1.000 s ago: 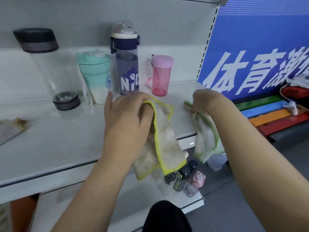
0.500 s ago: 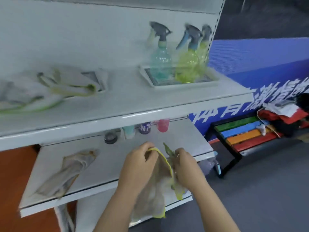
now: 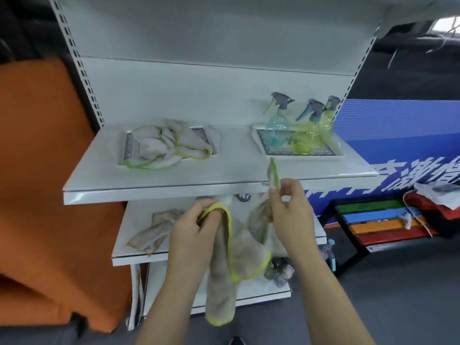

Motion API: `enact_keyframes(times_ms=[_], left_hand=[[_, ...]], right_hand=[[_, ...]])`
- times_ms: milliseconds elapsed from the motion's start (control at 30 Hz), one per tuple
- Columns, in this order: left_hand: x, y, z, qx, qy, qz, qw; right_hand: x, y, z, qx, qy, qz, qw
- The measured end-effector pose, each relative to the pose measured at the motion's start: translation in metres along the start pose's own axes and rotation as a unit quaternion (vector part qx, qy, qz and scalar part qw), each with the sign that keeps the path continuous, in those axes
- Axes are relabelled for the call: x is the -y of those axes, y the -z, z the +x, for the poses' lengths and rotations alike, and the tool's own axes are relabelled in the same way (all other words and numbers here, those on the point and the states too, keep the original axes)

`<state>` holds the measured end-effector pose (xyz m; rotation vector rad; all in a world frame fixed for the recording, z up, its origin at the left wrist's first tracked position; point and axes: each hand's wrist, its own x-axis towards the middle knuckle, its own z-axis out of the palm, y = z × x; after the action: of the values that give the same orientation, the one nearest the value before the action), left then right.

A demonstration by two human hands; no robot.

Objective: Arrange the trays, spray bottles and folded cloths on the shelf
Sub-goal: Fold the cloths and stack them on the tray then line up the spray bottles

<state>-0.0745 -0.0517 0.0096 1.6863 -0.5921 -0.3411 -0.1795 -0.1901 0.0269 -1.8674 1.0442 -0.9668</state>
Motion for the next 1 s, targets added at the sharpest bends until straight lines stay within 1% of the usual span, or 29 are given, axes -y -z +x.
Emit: enact_keyframes(times_ms=[100, 167, 233, 367, 433, 500, 533, 600, 633, 667, 733, 800, 833, 867, 900, 933, 1000], left_hand=[[-0.01, 0.018, -0.001, -0.026, -0.022, 0.017, 0.999], [-0.013, 0.028, 0.004, -0.047, -0.032, 0.037, 0.998], [-0.013, 0.037, 0.012, -0.079, -0.024, 0.06, 0.995], [-0.012, 0.044, 0.037, -0.125, -0.002, 0.078, 0.989], [-0.011, 0.044, 0.051, -0.148, 0.009, 0.092, 0.985], [-0.01, 0.04, 0.066, -0.161, 0.028, 0.094, 0.982], [-0.008, 0.036, 0.075, -0.165, 0.037, 0.098, 0.981], [-0.007, 0.031, 0.088, -0.168, 0.045, 0.114, 0.978], [-0.006, 0.028, 0.094, -0.168, 0.048, 0.121, 0.977], [-0.006, 0.026, 0.099, -0.167, 0.051, 0.125, 0.977], [-0.007, 0.022, 0.11, -0.169, 0.058, 0.128, 0.976], [-0.007, 0.019, 0.118, -0.173, 0.063, 0.134, 0.974], [-0.007, 0.018, 0.122, -0.177, 0.063, 0.136, 0.973], [-0.007, 0.019, 0.125, -0.181, 0.061, 0.142, 0.971], [-0.007, 0.019, 0.127, -0.186, 0.059, 0.146, 0.97], [-0.008, 0.021, 0.13, -0.196, 0.057, 0.153, 0.967], [-0.01, 0.025, 0.134, -0.215, 0.046, 0.171, 0.96]], right_hand=[[0.042, -0.013, 0.049, -0.047, 0.046, 0.003, 0.998], [0.065, -0.028, 0.089, -0.055, 0.079, 0.001, 0.995], [0.077, -0.046, 0.125, -0.051, 0.097, -0.019, 0.994], [0.068, -0.078, 0.171, -0.037, 0.11, -0.067, 0.991], [0.055, -0.093, 0.182, -0.015, 0.084, -0.131, 0.988], [0.032, -0.11, 0.191, 0.03, 0.052, -0.219, 0.974], [0.019, -0.119, 0.195, 0.065, 0.045, -0.266, 0.961], [0.0, -0.131, 0.199, 0.16, 0.047, -0.355, 0.92], [-0.005, -0.134, 0.201, 0.201, 0.049, -0.386, 0.899], [-0.005, -0.136, 0.203, 0.226, 0.05, -0.405, 0.885], [0.004, -0.137, 0.208, 0.247, 0.043, -0.416, 0.874], [0.024, -0.132, 0.206, 0.255, 0.053, -0.398, 0.88], [0.035, -0.13, 0.203, 0.264, 0.078, -0.37, 0.887], [0.046, -0.128, 0.195, 0.285, 0.112, -0.329, 0.893], [0.055, -0.123, 0.183, 0.328, 0.146, -0.278, 0.891], [0.062, -0.12, 0.169, 0.389, 0.17, -0.218, 0.879], [0.069, -0.115, 0.143, 0.525, 0.152, -0.129, 0.828]])
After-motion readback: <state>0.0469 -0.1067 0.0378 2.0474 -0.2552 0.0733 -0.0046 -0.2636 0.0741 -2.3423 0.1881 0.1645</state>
